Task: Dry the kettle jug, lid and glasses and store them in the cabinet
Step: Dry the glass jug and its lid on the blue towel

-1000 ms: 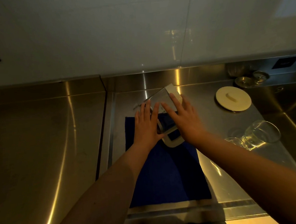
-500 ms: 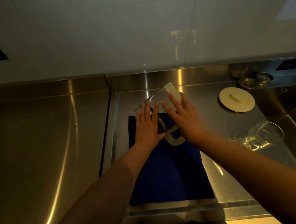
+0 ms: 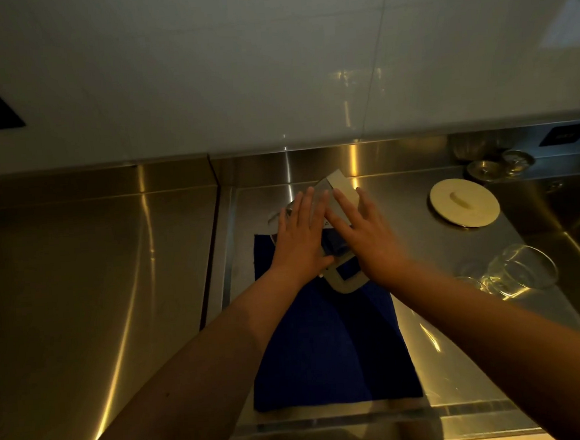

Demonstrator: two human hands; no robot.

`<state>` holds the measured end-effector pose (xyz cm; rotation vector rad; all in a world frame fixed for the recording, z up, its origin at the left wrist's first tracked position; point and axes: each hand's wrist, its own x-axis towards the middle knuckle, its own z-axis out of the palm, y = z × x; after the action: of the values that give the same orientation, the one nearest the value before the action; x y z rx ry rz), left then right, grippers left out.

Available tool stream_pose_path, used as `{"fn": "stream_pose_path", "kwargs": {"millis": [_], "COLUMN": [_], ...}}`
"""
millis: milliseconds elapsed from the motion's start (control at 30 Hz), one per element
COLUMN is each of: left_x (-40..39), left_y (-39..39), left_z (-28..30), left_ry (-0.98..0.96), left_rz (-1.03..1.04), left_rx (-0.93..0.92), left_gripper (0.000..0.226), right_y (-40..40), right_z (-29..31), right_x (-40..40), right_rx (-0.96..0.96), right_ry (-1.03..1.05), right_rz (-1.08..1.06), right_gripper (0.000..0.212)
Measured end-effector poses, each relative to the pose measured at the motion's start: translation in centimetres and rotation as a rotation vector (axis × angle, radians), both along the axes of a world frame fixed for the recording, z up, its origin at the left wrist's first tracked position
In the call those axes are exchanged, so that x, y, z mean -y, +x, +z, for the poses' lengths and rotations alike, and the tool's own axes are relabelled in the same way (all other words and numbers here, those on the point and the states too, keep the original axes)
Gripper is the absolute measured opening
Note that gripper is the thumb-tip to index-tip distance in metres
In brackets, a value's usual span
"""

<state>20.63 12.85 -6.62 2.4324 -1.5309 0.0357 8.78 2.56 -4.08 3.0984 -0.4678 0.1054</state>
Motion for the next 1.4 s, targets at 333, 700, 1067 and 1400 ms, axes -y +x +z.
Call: {"fn": "stream_pose_path", "kwargs": {"millis": [333,700,1067,1400], "left_x": [-0.7,-1.2,-1.8,-1.7], "left_y": [0.9,2.3,3.0,2.5], "left_z": [0.9,2.0,2.1,2.2], "left_ry": [-0.078,-0.078,-0.165,-0.13], "left_rz": [-0.082,-0.221,-0.238,-0.191], "left_rx": [-0.009,0.061,-0.001,-0.113], "left_gripper": [0.11,0.11,0.107,0.108], "right_y": [1.2,0.5,-0.8,-1.6], "right_z": [-0.7,-0.6,-2.4,-3.7], "right_x": [-0.1,-0.2,1.6,-0.6], "right_rx": [-0.032,0.228,0.314,0.383], "right_ry": [-0.184,-0.043,0.201,0.352], "right_rz": [0.234,0.327,0.277,-0.015], "right_gripper": [0.07,0.075,0.093,0.098]}}
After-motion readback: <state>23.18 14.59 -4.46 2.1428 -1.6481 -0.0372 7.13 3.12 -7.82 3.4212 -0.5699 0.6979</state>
